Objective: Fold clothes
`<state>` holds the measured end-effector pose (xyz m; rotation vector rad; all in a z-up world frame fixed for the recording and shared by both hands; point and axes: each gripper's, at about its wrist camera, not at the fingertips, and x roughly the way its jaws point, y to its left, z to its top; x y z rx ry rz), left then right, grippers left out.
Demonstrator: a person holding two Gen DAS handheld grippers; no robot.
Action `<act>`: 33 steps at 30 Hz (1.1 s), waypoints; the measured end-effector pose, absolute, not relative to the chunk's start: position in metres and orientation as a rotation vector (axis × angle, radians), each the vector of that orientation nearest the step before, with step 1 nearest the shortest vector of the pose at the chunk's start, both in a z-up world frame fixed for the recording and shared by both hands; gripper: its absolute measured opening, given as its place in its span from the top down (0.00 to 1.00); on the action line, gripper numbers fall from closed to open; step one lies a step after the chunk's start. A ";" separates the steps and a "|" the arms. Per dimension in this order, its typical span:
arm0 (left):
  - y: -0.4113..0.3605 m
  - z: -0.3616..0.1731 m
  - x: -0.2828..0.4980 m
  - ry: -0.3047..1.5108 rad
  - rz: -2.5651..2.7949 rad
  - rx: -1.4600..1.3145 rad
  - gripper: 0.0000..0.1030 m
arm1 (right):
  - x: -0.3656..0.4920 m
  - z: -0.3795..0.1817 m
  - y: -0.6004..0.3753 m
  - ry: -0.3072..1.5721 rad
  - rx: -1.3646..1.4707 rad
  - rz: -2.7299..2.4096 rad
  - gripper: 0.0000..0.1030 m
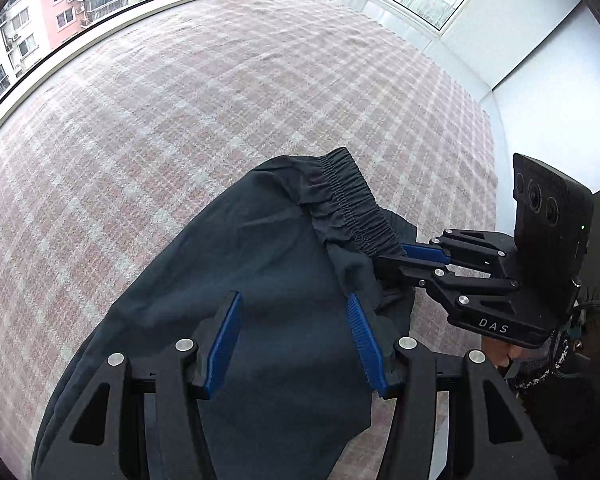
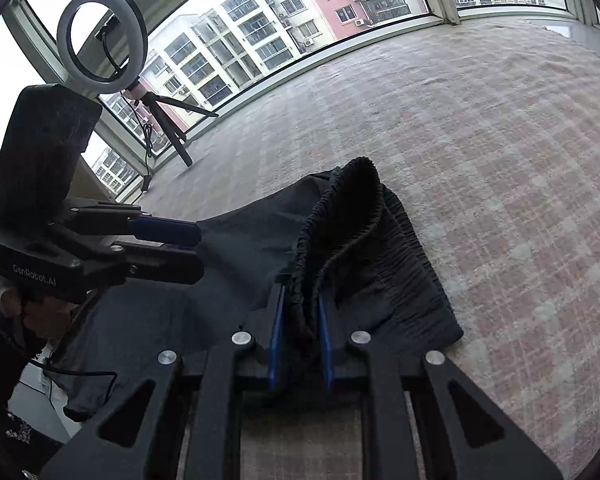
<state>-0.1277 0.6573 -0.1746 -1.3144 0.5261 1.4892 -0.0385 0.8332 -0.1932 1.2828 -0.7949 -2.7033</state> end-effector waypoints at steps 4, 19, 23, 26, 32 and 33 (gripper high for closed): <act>0.655 -0.189 -0.119 0.563 1.452 -1.330 0.50 | -0.031 -0.195 0.855 -0.866 1.340 -2.608 0.71; 0.528 -0.192 -0.073 0.645 1.544 -1.347 0.49 | -0.006 -0.207 0.896 -1.154 1.347 -2.643 0.54; 0.437 -0.163 -0.084 0.492 1.701 -1.425 0.49 | 0.008 -0.184 0.897 -1.092 1.331 -2.764 0.54; 0.365 -0.142 -0.095 0.354 1.834 -1.483 0.48 | 0.018 -0.163 0.891 -1.102 1.244 -2.759 0.54; 0.156 -0.134 -0.099 -0.092 2.302 -1.644 0.46 | -0.001 -0.149 0.845 -1.023 1.185 -2.731 0.51; 0.123 -0.138 -0.090 -0.146 2.358 -1.672 0.46 | -0.009 -0.154 0.834 -1.009 1.214 -2.706 0.51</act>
